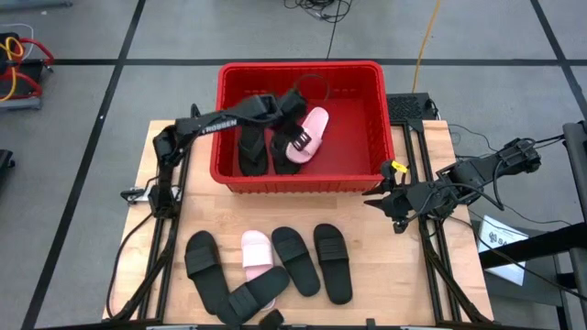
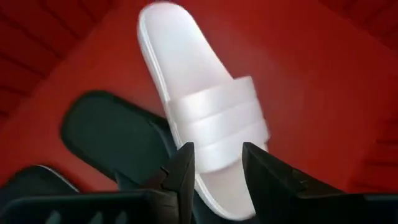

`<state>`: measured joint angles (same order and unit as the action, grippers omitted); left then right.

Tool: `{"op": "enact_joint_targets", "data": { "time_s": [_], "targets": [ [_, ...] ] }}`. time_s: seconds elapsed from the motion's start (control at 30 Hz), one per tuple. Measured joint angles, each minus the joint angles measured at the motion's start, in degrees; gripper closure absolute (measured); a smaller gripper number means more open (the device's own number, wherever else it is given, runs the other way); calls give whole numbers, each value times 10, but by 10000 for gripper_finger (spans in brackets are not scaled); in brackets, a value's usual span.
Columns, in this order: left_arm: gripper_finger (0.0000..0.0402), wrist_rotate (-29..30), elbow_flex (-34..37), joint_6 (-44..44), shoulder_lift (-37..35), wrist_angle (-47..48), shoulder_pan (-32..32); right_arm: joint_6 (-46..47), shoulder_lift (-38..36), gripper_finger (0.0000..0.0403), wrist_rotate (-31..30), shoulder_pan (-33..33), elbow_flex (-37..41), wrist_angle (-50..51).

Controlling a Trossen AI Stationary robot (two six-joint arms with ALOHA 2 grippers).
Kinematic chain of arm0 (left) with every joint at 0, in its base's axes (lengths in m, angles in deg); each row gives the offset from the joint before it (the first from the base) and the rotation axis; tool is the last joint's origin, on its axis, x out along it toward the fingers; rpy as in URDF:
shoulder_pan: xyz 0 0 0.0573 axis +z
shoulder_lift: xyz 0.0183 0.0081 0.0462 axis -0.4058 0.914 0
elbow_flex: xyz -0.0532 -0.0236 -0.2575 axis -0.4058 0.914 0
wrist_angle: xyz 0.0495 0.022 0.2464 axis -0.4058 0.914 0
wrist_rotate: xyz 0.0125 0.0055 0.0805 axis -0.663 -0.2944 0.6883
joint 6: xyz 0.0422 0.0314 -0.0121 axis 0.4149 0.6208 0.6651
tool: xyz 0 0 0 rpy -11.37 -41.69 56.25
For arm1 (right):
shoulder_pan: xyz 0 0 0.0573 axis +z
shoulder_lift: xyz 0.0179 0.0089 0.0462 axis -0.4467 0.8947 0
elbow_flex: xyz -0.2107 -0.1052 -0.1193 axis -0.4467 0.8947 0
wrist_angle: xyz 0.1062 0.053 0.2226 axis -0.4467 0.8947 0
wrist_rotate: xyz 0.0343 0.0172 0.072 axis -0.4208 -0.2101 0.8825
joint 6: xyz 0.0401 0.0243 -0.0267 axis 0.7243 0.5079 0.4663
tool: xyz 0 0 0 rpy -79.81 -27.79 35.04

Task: Pick and place slides into bin
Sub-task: Put the pink slide into the red bin

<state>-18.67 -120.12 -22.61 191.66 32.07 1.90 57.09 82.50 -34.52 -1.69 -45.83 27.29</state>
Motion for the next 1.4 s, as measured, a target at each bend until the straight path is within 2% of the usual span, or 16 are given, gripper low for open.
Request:
{"op": "enact_joint_targets", "data": {
  "time_s": [0.1,0.27,0.47,0.7,0.83,0.97,1.03,1.2,1.4],
  "targets": [
    [275,-36,-12,7,1,24,30,0,0,314,-52,0,0,-24],
    [275,-33,-13,48,1,48,57,0,0,314,-107,-25,0,-71],
    [275,-34,-13,137,1,64,63,31,0,314,-149,-95,0,-128],
    [275,-38,-13,198,-42,110,101,72,0,314,-149,-160,0,-149],
    [275,-48,-13,266,-82,169,120,76,0,314,-149,-173,0,-147],
    [275,-50,-13,280,-110,189,135,76,0,314,-147,-177,0,-150],
    [275,-58,-13,286,-113,180,136,76,0,314,-147,-177,0,-150],
    [275,-124,10,315,-93,139,124,76,0,314,-147,-177,0,-157],
    [275,-125,30,376,-45,81,99,76,0,314,-147,-177,0,-165]
  ]
}}
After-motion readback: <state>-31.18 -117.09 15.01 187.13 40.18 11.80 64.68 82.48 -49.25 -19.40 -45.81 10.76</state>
